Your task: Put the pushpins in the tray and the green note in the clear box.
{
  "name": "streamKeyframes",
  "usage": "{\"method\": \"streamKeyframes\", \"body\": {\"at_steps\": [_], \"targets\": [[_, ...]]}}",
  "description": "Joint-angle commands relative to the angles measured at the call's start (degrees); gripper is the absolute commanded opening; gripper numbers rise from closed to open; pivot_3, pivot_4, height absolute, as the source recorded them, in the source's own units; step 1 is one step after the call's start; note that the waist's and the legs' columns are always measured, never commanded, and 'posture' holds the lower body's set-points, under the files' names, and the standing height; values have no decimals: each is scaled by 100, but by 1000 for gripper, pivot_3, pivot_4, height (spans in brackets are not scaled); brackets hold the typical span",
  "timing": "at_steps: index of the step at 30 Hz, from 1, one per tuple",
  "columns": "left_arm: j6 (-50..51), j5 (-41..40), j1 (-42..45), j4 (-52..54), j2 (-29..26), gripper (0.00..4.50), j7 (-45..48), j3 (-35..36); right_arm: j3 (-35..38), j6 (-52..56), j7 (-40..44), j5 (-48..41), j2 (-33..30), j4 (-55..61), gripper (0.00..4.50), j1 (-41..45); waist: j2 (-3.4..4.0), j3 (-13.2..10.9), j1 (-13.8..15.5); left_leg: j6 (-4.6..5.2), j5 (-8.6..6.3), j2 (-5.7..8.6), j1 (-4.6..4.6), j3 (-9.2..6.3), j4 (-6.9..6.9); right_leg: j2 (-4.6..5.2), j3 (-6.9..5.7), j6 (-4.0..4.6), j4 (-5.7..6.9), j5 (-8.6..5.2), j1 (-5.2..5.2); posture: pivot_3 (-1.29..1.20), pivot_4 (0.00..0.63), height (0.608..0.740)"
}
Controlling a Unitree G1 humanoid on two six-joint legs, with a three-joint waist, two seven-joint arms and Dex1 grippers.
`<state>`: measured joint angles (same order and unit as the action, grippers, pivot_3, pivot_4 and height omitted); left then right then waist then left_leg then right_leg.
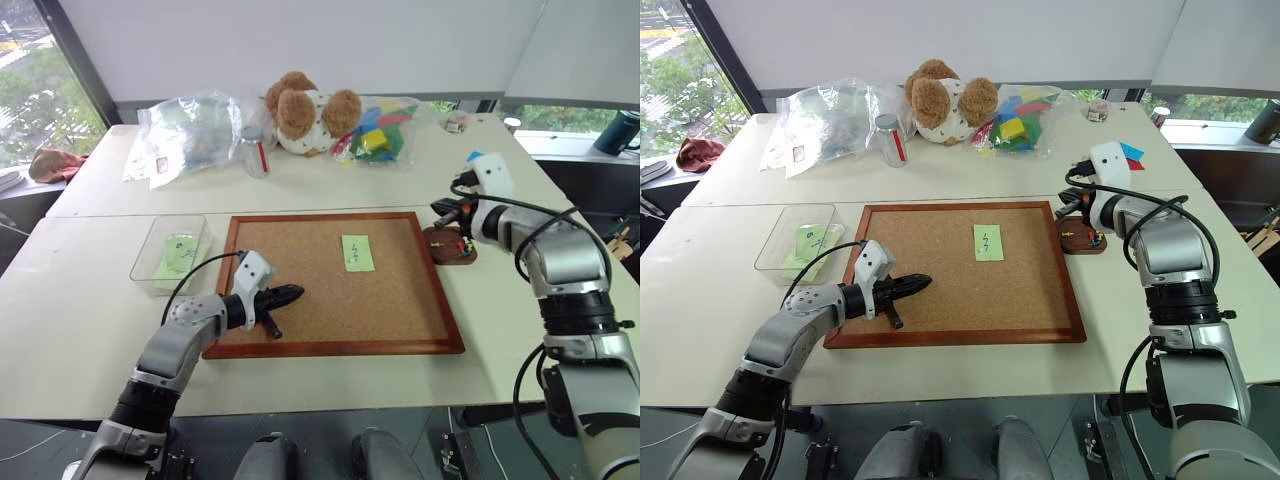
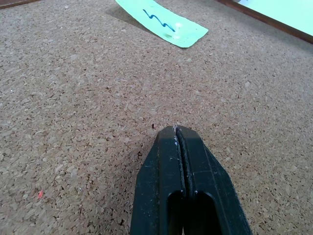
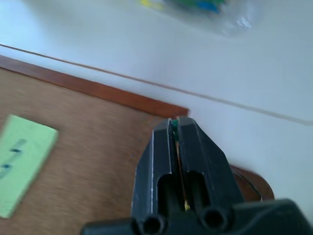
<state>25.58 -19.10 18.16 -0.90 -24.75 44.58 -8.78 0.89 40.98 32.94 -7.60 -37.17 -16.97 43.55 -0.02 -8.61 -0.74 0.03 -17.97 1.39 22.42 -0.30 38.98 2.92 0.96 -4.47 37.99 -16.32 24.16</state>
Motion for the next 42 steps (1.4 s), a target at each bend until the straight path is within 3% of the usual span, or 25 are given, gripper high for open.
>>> {"method": "streamKeyframes", "body": {"at_steps": [1, 5, 6, 10, 15, 25, 36, 42], "targets": [[160, 311, -181, -360, -62, 0, -67, -179, 159, -416, -120, 104, -16, -505, 47, 38, 0, 0, -1, 0, 0, 0, 0, 0, 1, 0, 0, 0, 0, 0, -1, 0, 150, 740], [155, 316, -171, -365, -70, 0, -70, -172, 147, -717, -217, 157, 57, -1064, 47, 29, 1, 0, -1, 0, 0, 0, -1, 0, 1, 0, 0, 0, 1, 0, -2, 0, 150, 740], [161, 313, -171, -363, -67, 0, -73, -169, 134, -780, -224, 175, 64, -1169, 288, 15, 1, 0, -2, 0, 0, 0, -2, 0, 1, 0, 0, 0, 1, 0, -2, 0, 150, 740], [172, 311, -183, -343, -69, 0, -73, -164, 120, -932, -178, 187, 87, -1358, 1847, -52, 1, 0, -1, 0, 0, 0, -2, 0, 2, -1, -1, 0, 1, 0, -4, 0, 150, 740], [182, 312, -189, -337, -79, 0, -61, -169, 136, -981, -144, 175, 74, -1428, 4436, -10, 1, 1, -4, 0, 0, 0, -2, 0, 2, -1, 0, 0, 1, 0, -4, 0, 150, 740], [160, 327, -147, -389, -47, 0, -42, -175, 235, -800, -84, 92, 16, -1130, 4479, 54, 2, 1, -4, 0, 0, 0, -7, 0, 2, -1, 0, 0, 2, 0, -9, 0, 150, 740], [144, 331, -171, -384, -10, 0, -66, -168, -242, 213, 713, -396, 200, 1224, 4479, -116, 4, 2, 2, 1, 0, 0, -7, -1, 2, 0, 0, 0, 1, 0, -8, 0, 150, 740], [158, 326, -186, -331, -32, 0, -83, -137, -761, 312, 772, -370, 607, 1667, 4479, -312, 4, 2, 4, 1, 0, -1, -7, -2, 2, 0, 0, 0, 1, 0, -8, 0, 150, 740]]}}
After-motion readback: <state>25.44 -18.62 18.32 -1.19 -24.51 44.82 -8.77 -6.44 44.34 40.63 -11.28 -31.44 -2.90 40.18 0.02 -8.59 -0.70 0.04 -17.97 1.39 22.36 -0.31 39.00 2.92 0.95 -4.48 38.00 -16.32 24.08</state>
